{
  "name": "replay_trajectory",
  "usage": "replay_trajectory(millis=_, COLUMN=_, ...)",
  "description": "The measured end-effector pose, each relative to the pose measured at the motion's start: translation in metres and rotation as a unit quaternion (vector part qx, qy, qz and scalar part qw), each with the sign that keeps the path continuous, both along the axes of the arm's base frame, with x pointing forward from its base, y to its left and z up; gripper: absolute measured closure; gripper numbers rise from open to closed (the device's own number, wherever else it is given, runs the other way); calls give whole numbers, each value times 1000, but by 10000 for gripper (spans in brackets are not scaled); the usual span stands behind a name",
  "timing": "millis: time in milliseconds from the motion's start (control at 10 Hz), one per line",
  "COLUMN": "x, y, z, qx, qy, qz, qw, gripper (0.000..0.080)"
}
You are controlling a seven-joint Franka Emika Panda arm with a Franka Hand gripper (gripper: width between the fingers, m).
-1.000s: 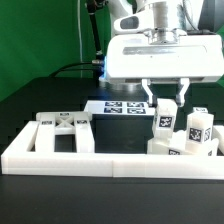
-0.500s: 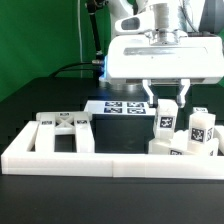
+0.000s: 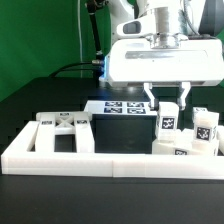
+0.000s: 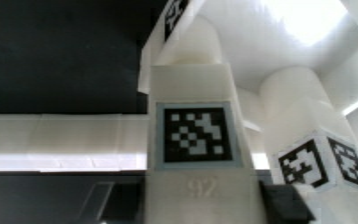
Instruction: Assemble chair
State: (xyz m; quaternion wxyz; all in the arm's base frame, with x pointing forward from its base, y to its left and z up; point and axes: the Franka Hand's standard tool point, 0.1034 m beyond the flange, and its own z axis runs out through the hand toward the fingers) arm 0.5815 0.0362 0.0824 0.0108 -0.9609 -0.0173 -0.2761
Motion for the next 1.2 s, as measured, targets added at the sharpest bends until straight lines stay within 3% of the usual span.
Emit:
replay_trajectory(millis=100, x=-2, y=1, z=-3, qx=1, qy=7, qz=1, qw=1000, gripper=504)
replay_trajectory(millis=200, x=-2, y=1, z=-3, qx=1, qy=7, qz=1, qw=1000, gripper=287)
replay_trajectory(millis=300, x=-2, y=1, z=-3, qx=1, qy=7, qz=1, qw=1000, gripper=287)
replay_trajectory(millis=400, x=-2, y=0, z=-3, qx=0, qy=12, qz=4, qw=1000, gripper=179)
replay_trajectory(millis=600, x=1, y=-9, z=12, qx=-2, qy=20, qz=8, qw=1000, gripper=159)
replay_trajectory(millis=900, x=4, y=-17, z=20, qx=-2, qy=25, qz=7, qw=1000, gripper=151)
replay_trajectory(millis=1200, x=4, y=-17, z=19, qx=-1, qy=36, qz=12, qw=999, gripper=151)
